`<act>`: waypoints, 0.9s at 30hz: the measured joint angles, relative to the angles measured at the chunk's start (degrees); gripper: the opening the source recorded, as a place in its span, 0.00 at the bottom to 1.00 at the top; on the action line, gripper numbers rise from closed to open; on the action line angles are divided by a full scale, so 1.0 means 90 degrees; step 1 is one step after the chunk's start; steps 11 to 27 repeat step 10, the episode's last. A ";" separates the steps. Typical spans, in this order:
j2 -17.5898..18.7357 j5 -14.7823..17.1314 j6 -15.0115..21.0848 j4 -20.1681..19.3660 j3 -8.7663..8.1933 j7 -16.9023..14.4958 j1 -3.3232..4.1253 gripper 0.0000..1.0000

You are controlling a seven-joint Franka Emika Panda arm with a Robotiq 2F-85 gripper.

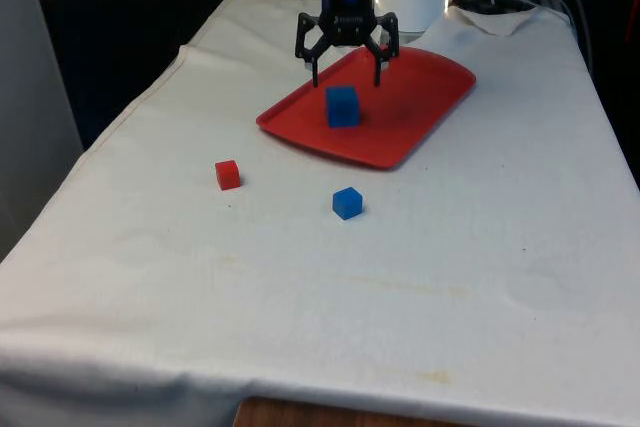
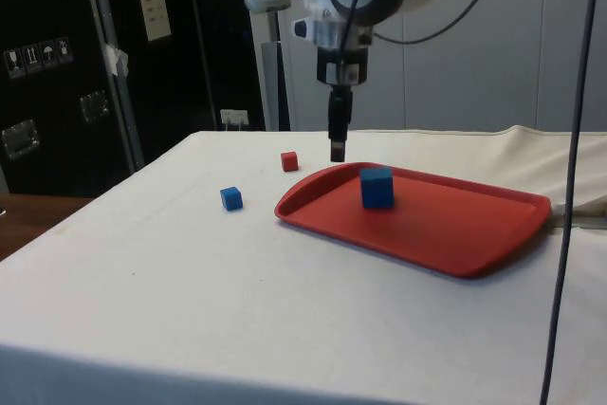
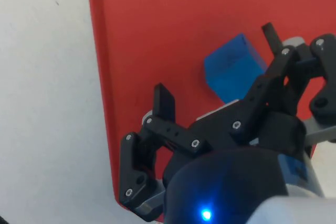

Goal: Pick up the largest block and place it onto the tray.

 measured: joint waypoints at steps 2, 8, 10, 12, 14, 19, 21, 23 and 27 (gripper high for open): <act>0.0000 0.0000 -0.0038 0.0032 0.0000 0.0000 0.0000 1.00; -0.0006 0.0000 -0.0261 0.0267 -0.0006 0.0006 0.0000 1.00; -0.0006 0.0000 -0.0299 0.0299 -0.0006 0.0000 0.0000 1.00; -0.0006 0.0000 -0.0299 0.0299 -0.0006 0.0000 0.0000 1.00; -0.0006 0.0000 -0.0299 0.0299 -0.0006 0.0000 0.0000 1.00; -0.0006 0.0000 -0.0299 0.0299 -0.0006 0.0000 0.0000 1.00; -0.0006 0.0000 -0.0299 0.0299 -0.0006 0.0000 0.0000 1.00; -0.0006 0.0000 -0.0299 0.0299 -0.0006 0.0000 0.0000 1.00; -0.0006 0.0000 -0.0299 0.0299 -0.0006 0.0000 0.0000 1.00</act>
